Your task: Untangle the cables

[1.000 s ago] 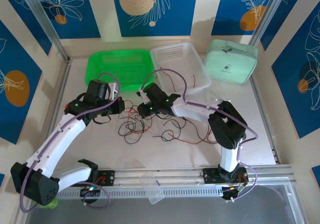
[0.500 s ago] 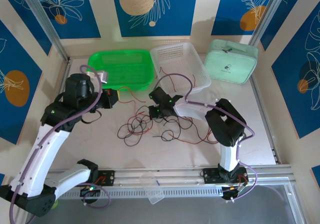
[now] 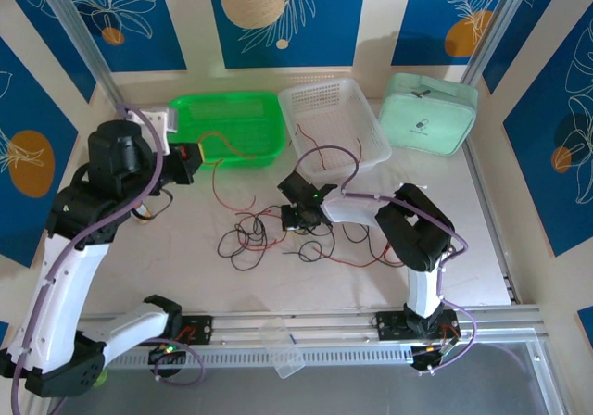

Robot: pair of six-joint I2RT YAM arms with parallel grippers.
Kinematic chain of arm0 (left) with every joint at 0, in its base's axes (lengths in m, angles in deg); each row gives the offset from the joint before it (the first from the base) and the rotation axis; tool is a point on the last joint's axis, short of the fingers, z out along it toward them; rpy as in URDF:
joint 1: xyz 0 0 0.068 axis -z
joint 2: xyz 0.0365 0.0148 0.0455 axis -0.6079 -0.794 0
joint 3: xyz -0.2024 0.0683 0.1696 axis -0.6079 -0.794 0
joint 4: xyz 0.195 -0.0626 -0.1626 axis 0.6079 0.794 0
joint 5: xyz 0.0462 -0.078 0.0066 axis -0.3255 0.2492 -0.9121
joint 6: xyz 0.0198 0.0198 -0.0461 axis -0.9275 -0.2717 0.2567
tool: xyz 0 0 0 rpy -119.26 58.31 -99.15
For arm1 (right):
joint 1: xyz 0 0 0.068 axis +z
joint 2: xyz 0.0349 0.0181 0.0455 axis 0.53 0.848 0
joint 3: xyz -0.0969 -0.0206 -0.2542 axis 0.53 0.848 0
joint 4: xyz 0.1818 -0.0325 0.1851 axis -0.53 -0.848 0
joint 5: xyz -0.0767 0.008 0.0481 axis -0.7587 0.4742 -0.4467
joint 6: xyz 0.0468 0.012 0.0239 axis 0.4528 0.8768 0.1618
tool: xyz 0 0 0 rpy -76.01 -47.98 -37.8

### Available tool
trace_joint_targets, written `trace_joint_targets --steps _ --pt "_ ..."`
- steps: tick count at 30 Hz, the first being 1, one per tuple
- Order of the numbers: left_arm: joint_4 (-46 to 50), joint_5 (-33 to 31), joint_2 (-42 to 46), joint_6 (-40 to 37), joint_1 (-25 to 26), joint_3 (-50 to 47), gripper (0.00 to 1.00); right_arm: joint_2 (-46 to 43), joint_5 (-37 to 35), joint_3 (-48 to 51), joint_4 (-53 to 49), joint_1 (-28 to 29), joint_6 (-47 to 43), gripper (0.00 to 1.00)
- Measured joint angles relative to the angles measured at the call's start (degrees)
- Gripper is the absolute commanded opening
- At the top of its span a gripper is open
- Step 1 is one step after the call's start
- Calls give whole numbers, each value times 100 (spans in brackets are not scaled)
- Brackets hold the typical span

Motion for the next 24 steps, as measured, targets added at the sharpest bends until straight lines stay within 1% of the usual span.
trace_joint_targets --steps 2,4,5,6,8,9,11,13,16,20,24 --pt "0 -116 -155 -98 0 297 0 -22 -105 24 22 52 35 0" --pt "-13 -181 -326 -173 0 568 0 -46 -208 52 42 107 55 9" --pt "-37 -184 -428 -210 0 691 0 -76 -234 81 31 140 81 20" --pt "-79 -181 -520 -229 0 776 0 -122 -249 125 -20 179 105 33" --pt "-192 -153 -693 -245 0 876 0 -299 -260 260 -109 273 138 53" --pt "-273 -109 -787 -243 0 892 0 -448 -275 337 -201 315 140 61" --pt "-444 0 -970 -236 0 896 0 -815 -313 481 -376 378 138 71" --pt "-660 144 -1172 -216 0 896 0 -1246 -367 581 -505 400 127 78" --pt "-1200 457 -1456 -118 0 839 0 -1998 -457 654 -649 400 63 84" --pt "-2142 944 -1790 85 0 669 0 -2955 -557 761 -807 400 15 88" --pt "-3176 1421 -2262 332 17 568 0 -3941 -745 1012 -1167 382 22 89"
